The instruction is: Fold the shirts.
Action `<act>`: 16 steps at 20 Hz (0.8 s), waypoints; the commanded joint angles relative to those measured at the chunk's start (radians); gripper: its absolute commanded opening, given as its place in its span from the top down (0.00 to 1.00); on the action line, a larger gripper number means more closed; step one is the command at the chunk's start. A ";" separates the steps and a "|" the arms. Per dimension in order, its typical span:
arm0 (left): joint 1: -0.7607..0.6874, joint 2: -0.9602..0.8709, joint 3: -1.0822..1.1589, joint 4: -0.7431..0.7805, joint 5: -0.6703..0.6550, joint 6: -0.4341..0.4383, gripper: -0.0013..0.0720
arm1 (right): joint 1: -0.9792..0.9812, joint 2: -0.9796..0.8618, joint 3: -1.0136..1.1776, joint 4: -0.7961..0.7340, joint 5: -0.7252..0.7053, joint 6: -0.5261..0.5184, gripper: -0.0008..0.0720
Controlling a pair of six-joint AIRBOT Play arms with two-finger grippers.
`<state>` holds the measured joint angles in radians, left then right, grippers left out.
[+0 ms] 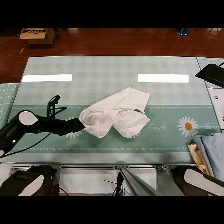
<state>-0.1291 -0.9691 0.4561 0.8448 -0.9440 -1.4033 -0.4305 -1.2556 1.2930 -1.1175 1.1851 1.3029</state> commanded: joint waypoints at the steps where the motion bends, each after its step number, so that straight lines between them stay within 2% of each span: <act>1: 0.022 -0.123 -0.021 -0.277 0.098 0.181 0.09 | -0.014 -0.017 0.000 0.039 0.013 -0.008 0.16; 2: 0.022 -0.162 -0.019 -0.332 0.103 0.222 0.11 | -0.014 -0.017 0.000 0.039 0.016 -0.008 0.16; 3: 0.020 -0.200 -0.019 -0.381 0.100 0.264 0.36 | -0.014 -0.017 0.000 0.038 0.021 -0.008 0.16; 4: 0.017 -0.231 -0.019 -0.418 0.092 0.312 0.66 | -0.014 -0.017 0.000 0.038 0.023 -0.008 0.16; 5: 0.014 -0.256 -0.019 -0.437 0.085 0.341 0.82 | -0.014 -0.017 0.000 0.038 0.026 -0.008 0.16; 8: 0.015 -0.293 -0.019 -0.438 0.076 0.344 0.84 | -0.014 -0.032 -0.002 0.037 0.028 -0.014 0.17; 9: 0.015 -0.293 -0.019 -0.438 0.076 0.344 0.96 | -0.014 -0.047 -0.006 0.042 0.039 -0.014 0.18; 13: 0.016 -0.293 -0.019 -0.438 0.061 0.344 0.96 | -0.014 -0.133 -0.065 0.173 0.092 -0.052 0.18; 16: 0.016 -0.293 -0.019 -0.438 0.037 0.344 0.96 | -0.002 -0.188 -0.141 0.282 0.071 -0.089 0.18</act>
<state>-0.1146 -1.2583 0.4374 0.4141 -0.8856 -1.0653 -0.4416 -1.3949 1.2076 -0.9421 1.2572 1.2480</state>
